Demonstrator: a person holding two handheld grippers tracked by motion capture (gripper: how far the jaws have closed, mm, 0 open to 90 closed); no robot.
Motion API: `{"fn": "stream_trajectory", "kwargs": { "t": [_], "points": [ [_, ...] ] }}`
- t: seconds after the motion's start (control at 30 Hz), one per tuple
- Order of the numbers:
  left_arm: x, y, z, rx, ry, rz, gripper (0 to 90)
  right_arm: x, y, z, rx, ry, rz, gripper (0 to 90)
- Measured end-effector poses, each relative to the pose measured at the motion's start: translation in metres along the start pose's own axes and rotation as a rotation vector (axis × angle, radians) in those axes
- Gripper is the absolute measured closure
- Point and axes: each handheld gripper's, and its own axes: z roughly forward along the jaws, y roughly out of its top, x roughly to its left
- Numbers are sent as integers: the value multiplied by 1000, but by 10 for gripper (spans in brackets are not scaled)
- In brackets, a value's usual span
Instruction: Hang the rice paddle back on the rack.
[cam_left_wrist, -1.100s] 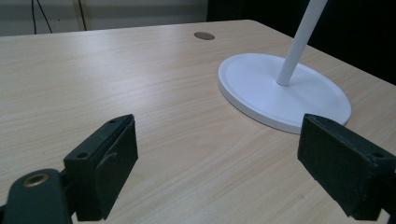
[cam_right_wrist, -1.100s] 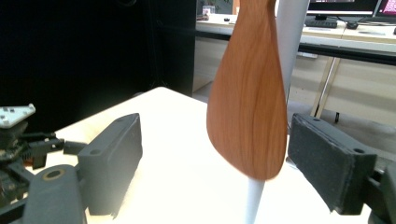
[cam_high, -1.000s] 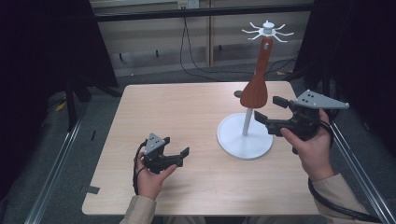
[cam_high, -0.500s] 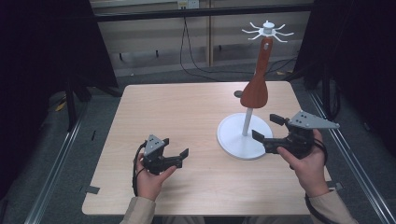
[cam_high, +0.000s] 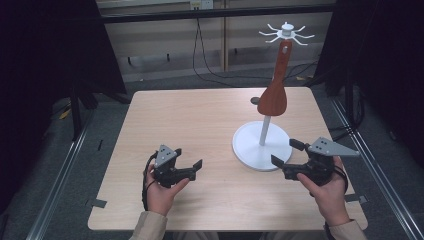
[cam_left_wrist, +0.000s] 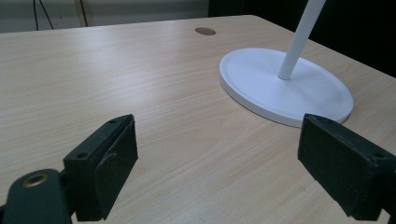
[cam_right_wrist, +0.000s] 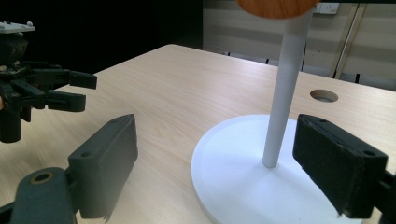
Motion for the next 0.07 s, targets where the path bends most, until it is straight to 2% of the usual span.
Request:
{"fn": "stream_trajectory", "kwargs": {
  "t": [0.07],
  "points": [
    [1, 0, 0, -1, 1, -1, 121, -1, -4, 0, 7, 1, 7, 133]
  ]
}}
